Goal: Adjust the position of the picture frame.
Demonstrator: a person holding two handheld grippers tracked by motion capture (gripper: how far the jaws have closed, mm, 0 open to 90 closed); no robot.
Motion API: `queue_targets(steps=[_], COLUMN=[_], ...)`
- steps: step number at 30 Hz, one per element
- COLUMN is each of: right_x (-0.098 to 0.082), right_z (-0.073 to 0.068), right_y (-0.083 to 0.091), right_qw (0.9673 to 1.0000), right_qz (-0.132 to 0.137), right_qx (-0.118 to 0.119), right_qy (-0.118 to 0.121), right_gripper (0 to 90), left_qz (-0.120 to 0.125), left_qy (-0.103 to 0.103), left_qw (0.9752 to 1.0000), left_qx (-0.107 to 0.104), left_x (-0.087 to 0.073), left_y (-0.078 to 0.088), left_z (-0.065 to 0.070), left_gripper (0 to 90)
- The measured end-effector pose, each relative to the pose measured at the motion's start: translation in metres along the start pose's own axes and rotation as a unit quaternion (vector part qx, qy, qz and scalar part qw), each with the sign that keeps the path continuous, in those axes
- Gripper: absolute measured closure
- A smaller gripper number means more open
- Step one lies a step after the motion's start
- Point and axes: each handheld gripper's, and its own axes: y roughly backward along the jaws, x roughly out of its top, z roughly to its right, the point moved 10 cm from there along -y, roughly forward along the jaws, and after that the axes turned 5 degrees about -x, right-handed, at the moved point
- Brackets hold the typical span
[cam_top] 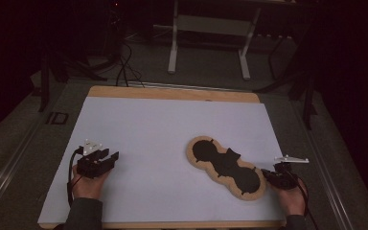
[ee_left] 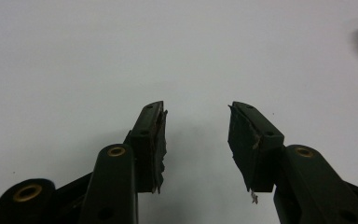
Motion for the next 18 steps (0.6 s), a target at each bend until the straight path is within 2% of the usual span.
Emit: queue_targets(steps=[7,18], right_x=[-0.001,-0.002], right_z=[-0.006,-0.019], right_y=[0.0,0.0], right_qw=[0.9999,0.9981], right_qz=[-0.003,-0.008], right_qx=[0.002,0.016], right_qy=[0.015,0.06], right_gripper=[90.0,90.0], left_qz=[-0.001,-0.001], left_qy=[-0.009,-0.02], left_qw=[0.9999,0.9998], left_qx=[-0.004,-0.009], left_x=[0.0,0.001], left_y=[-0.001,-0.001], left_z=[0.004,0.007], left_gripper=[56.2,56.2])
